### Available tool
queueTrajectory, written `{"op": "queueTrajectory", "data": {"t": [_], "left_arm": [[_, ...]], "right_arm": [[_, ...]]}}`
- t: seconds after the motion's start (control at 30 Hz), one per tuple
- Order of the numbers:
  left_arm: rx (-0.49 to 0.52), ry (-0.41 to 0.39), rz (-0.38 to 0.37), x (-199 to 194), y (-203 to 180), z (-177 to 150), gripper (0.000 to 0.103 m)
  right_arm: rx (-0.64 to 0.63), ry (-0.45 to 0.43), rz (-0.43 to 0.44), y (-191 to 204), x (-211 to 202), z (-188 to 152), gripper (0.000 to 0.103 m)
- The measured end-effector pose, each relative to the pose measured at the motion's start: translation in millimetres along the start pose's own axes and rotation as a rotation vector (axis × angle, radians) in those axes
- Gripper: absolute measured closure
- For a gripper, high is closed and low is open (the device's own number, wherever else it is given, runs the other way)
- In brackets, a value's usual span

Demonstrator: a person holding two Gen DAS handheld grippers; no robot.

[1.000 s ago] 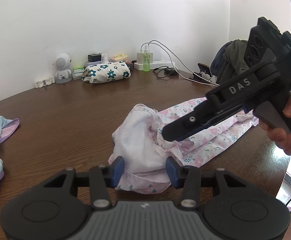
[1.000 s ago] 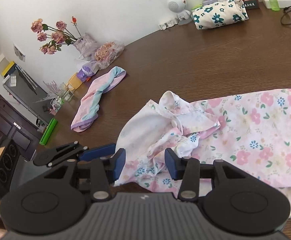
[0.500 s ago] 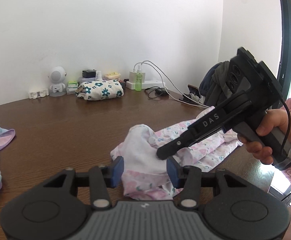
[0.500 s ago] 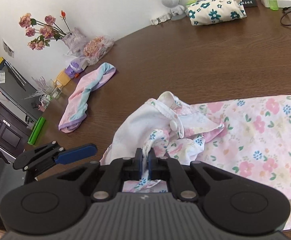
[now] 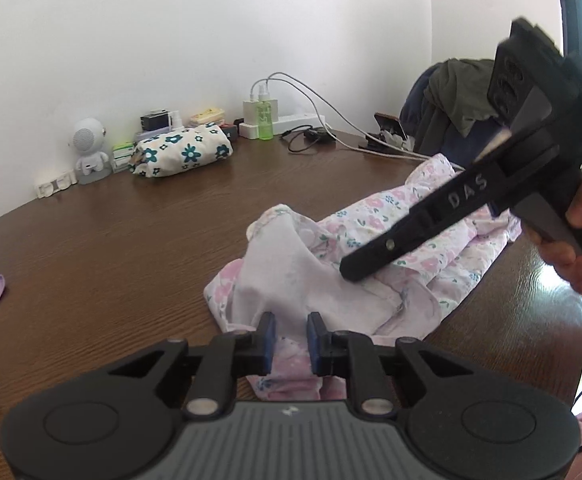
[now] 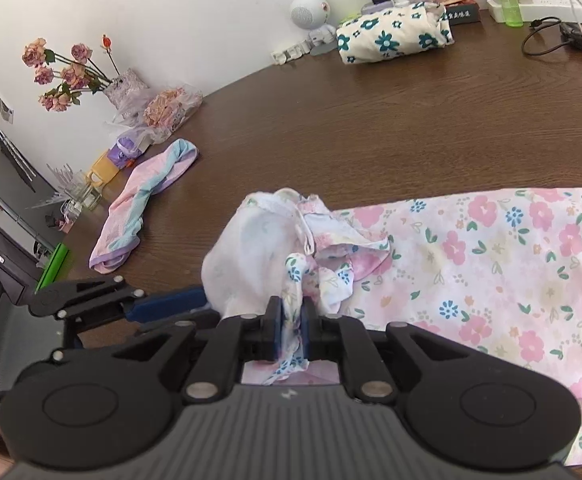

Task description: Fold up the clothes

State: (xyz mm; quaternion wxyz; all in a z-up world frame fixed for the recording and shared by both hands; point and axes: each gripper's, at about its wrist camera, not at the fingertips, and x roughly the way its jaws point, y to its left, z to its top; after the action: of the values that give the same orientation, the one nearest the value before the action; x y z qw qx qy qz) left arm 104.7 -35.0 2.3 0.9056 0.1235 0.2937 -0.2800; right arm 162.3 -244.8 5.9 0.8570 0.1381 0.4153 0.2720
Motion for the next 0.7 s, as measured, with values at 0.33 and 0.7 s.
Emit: {"op": "queueTrajectory", "data": {"t": [0.33,0.7], "left_arm": [[-0.002,0.049,0.016,16,-7,1,0.087],[-0.053,0.053,0.003,17,-2,2,0.087]], "right_arm": [[-0.223,-0.086,0.011,42,-6,8,0.085],[-0.217,0.047,-0.048,37,-38,-30,0.058]]}}
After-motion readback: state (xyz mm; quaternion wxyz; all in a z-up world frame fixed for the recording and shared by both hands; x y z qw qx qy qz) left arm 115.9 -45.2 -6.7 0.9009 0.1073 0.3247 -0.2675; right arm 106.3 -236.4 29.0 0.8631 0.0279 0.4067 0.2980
